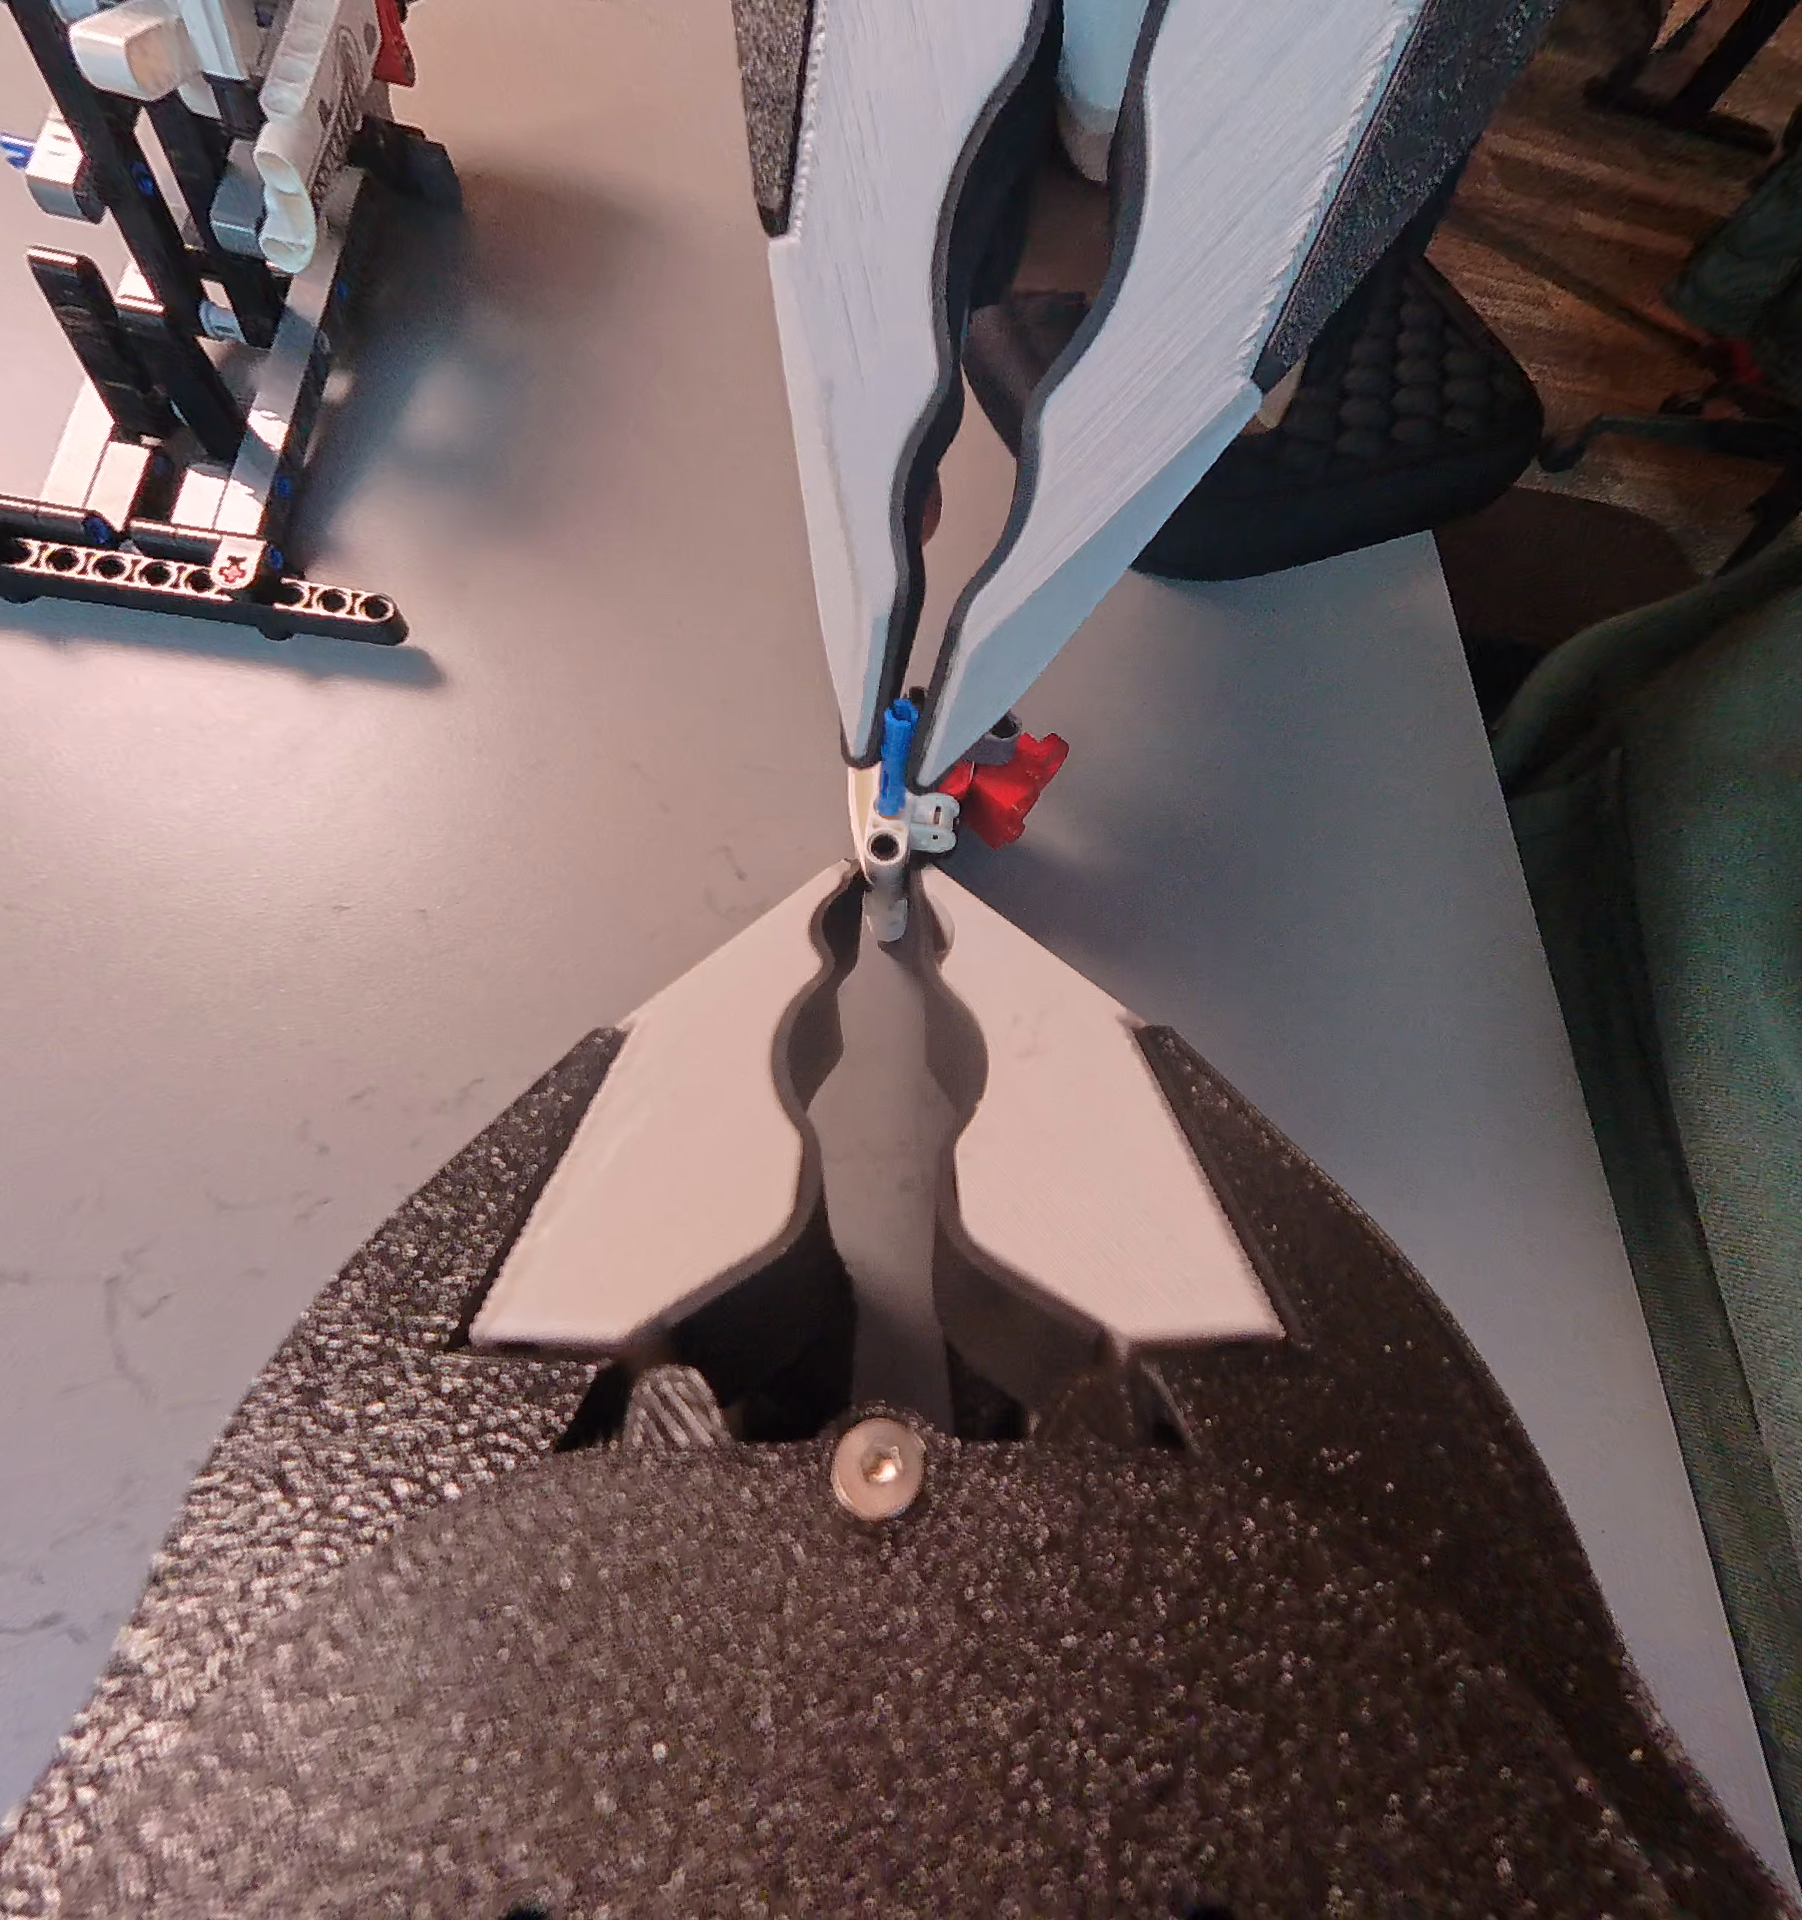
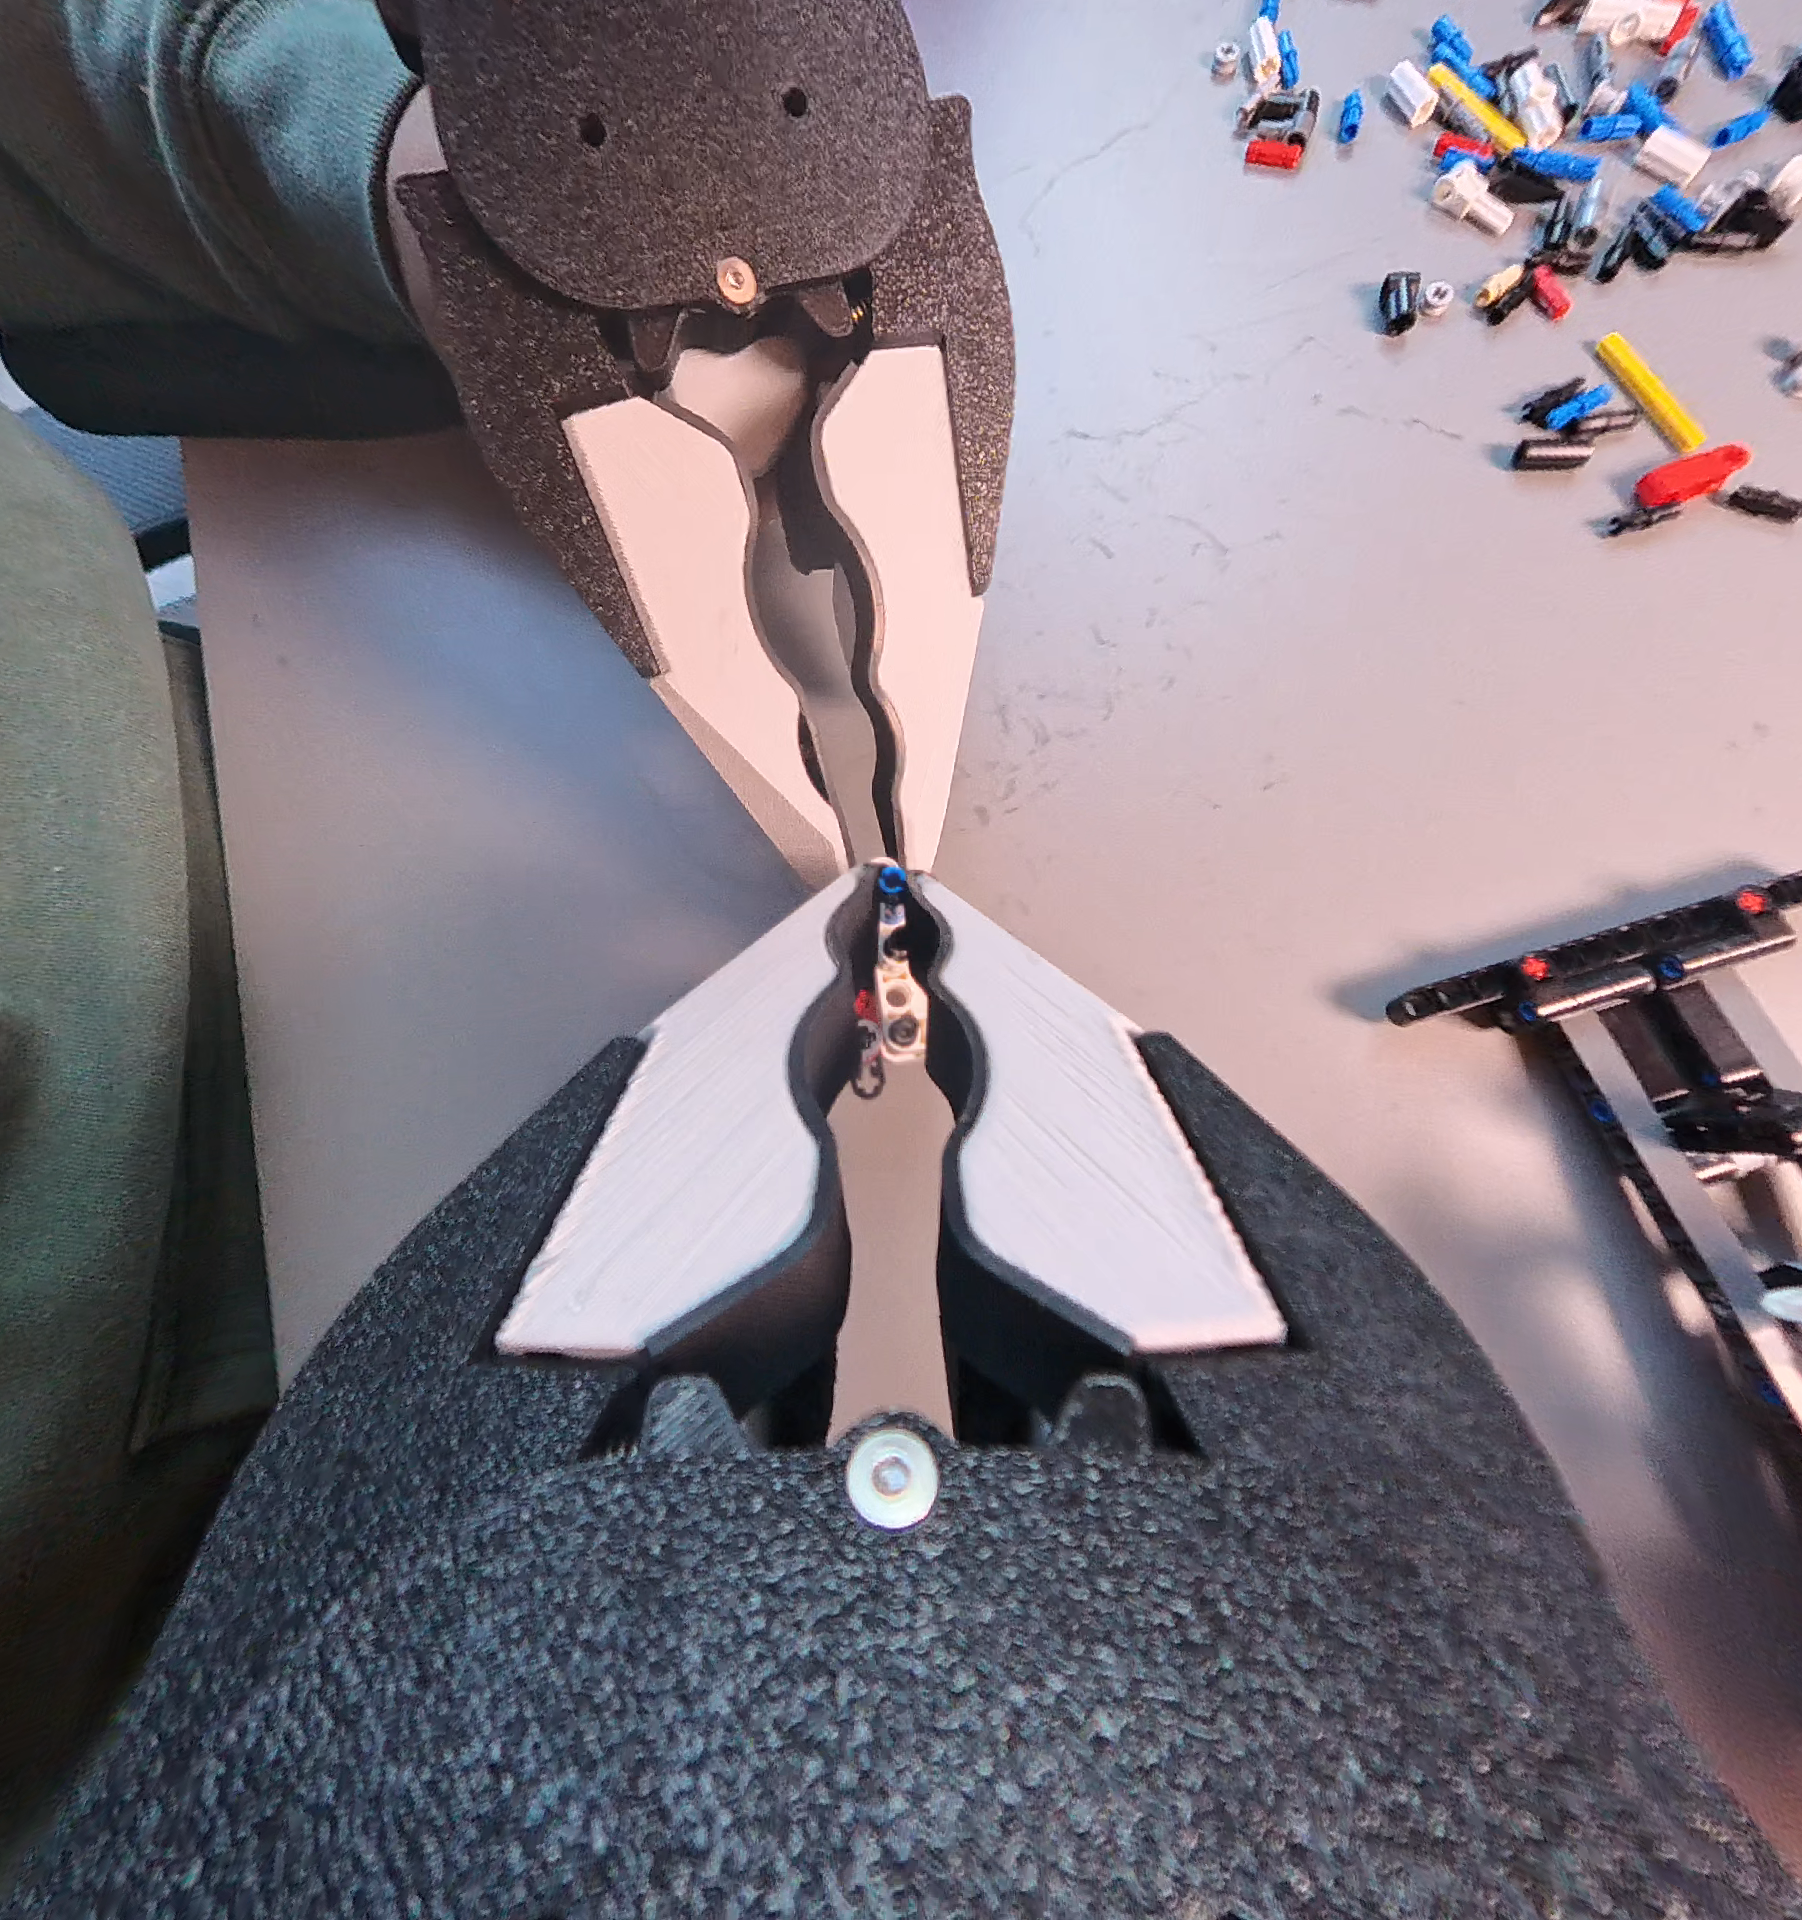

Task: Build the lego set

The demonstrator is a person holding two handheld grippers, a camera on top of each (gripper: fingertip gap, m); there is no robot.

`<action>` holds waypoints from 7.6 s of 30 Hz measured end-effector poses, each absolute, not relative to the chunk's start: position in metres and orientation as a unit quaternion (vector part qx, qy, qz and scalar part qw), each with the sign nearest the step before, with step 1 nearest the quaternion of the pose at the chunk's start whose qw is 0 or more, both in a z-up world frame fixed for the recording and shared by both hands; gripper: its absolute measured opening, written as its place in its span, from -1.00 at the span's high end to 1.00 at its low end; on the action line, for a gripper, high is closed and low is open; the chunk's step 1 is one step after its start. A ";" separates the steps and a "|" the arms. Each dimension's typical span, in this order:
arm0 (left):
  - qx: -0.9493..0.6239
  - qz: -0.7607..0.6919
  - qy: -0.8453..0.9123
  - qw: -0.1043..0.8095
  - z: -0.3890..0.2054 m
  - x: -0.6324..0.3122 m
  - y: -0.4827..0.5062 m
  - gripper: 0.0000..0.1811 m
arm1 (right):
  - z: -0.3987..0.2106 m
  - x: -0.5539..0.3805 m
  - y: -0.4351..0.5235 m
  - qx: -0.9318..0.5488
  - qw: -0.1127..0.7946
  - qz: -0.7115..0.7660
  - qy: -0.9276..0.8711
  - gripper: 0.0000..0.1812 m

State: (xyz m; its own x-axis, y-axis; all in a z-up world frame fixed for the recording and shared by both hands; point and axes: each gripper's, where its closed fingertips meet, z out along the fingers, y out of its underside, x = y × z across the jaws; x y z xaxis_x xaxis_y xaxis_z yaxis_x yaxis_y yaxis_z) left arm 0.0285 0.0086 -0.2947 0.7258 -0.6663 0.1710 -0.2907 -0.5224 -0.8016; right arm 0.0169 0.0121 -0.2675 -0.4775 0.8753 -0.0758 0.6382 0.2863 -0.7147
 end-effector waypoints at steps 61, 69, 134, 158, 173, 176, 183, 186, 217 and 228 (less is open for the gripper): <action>-0.839 -0.188 0.310 0.405 -0.296 0.029 0.007 0.92 | -0.274 0.026 0.010 -0.339 0.067 0.113 -0.932 0.97; -0.838 -0.199 0.304 0.408 -0.295 0.030 0.005 0.92 | -0.281 0.028 0.006 -0.304 0.047 0.079 -0.948 0.98; -0.854 -0.231 0.220 0.410 -0.290 -0.020 0.002 0.52 | -0.277 0.016 0.036 -0.355 0.234 0.353 -0.833 0.73; -0.876 -0.169 0.270 0.363 -0.315 0.001 -0.006 0.61 | -0.304 -0.013 0.024 -0.297 0.243 0.336 -0.860 0.75; -0.873 -0.185 0.274 0.358 -0.314 -0.045 0.005 0.61 | -0.310 -0.058 0.037 -0.320 0.255 0.303 -0.861 0.80; -0.876 -0.187 0.261 0.360 -0.314 -0.053 0.008 0.61 | -0.309 -0.065 0.040 -0.330 0.265 0.304 -0.853 0.78; -0.876 -0.184 0.260 0.362 -0.313 -0.058 0.004 0.46 | -0.300 -0.061 0.052 -0.357 0.281 0.335 -0.826 0.57; -0.873 -0.187 0.252 0.374 -0.309 -0.066 -0.001 0.37 | -0.291 -0.058 0.058 -0.361 0.304 0.344 -0.812 0.46; -0.696 -0.080 -0.013 0.714 -0.187 -0.183 0.009 1.00 | -0.213 -0.079 0.078 -0.394 0.434 0.519 -0.622 0.88; -0.695 -0.075 -0.042 0.714 -0.189 -0.193 0.006 0.84 | -0.206 -0.079 0.101 -0.426 0.459 0.520 -0.582 0.69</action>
